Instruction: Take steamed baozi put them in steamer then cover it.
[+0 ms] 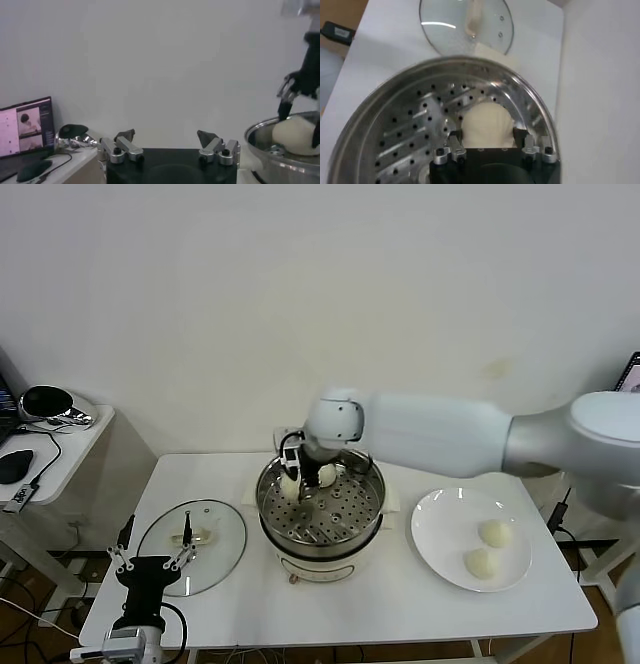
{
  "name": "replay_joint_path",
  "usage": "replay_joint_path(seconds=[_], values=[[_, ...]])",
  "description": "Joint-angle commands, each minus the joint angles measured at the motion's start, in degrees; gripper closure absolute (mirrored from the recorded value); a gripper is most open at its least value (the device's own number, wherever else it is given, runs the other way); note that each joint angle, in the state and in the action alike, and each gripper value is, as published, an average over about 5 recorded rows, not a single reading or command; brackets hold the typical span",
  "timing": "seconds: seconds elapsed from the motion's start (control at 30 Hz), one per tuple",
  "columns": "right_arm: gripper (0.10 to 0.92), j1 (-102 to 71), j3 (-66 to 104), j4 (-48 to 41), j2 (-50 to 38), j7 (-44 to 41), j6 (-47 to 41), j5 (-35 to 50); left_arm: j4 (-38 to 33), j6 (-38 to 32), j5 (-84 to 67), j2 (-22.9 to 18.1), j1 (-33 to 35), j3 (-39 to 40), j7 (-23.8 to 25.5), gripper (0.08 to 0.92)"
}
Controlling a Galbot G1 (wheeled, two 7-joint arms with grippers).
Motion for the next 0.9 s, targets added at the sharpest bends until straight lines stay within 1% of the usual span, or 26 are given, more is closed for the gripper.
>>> replay_joint_path(seconds=[0.03,0.17,0.37,0.43,0.5,0.7,0.9], values=[[0.397,-3.08,0.11,-3.02,3.73,0.81,-0.69,-0.34,0.00,-0.09,0.10,0.00,-0.01,0.07,-0.03,0.177],[0.382,-3.31,0.11,-2.75,3.40,1.17,-0.95,-0.24,0.06,-0.11,0.12,-0.02,-0.09,0.37,-0.05,0.177],[0.242,-0.47,0.38,-1.88,2.25,-0.52,-1.09,-0.11,-0.12,-0.10,0.13,-0.01,-0.15,0.52,-0.07,0.177],[0.214,1.95,0.34,-0.77,1.15,-2.48,-1.02,-0.10,-0.25,-0.07,0.12,0.04,-0.21,0.53,-0.08,0.177],[0.206,4.81,0.12,0.97,-0.56,-4.81,-0.88,0.11,-0.44,-0.01,0.11,0.11,-0.30,0.56,-0.07,0.177],[0.202,15.25,-3.08,9.12,-9.46,-11.05,-0.27,1.48,-0.93,0.27,0.17,0.32,-0.60,1.11,-0.06,0.177],[0.203,23.23,-9.11,19.79,-23.54,-14.19,0.77,1.04,-1.47,0.28,0.22,0.75,-0.36,1.58,0.00,0.177]])
